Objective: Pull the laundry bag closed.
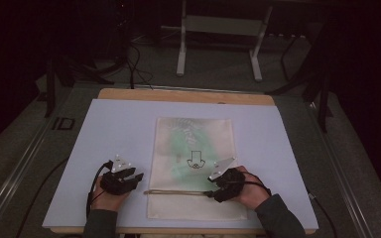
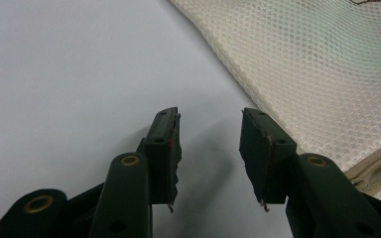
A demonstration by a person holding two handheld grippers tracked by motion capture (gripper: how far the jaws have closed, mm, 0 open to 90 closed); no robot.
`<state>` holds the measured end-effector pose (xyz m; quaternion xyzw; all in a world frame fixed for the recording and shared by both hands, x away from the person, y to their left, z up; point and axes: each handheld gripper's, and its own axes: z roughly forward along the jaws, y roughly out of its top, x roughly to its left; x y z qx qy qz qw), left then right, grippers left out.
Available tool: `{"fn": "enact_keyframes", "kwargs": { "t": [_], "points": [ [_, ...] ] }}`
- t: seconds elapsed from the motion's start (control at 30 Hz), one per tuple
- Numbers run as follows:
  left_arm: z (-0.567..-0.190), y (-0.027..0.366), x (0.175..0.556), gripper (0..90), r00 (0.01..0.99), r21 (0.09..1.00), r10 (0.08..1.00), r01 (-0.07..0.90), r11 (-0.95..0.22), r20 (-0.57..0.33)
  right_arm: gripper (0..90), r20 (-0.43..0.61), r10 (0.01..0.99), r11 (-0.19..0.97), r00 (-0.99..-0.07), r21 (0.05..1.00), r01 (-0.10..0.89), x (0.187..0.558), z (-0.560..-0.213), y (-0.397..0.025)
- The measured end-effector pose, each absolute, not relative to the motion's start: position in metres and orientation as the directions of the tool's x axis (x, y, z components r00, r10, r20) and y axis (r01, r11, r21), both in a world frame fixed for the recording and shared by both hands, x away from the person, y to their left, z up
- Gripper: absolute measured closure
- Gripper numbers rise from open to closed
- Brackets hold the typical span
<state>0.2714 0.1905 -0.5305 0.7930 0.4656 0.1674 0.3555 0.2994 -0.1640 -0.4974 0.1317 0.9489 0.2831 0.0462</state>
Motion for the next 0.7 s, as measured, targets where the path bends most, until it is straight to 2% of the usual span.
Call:
{"fn": "enact_keyframes", "kwargs": {
  "t": [0.7],
  "points": [
    [-0.53, 0.19, 0.271, 58.7, 0.516, 0.72, 0.854, 0.618, -0.315, -0.07, 47.6, 0.0, 0.218, 0.807, -0.976, 0.563, 0.181, 0.298, -0.495, -0.138]
  ]
}}
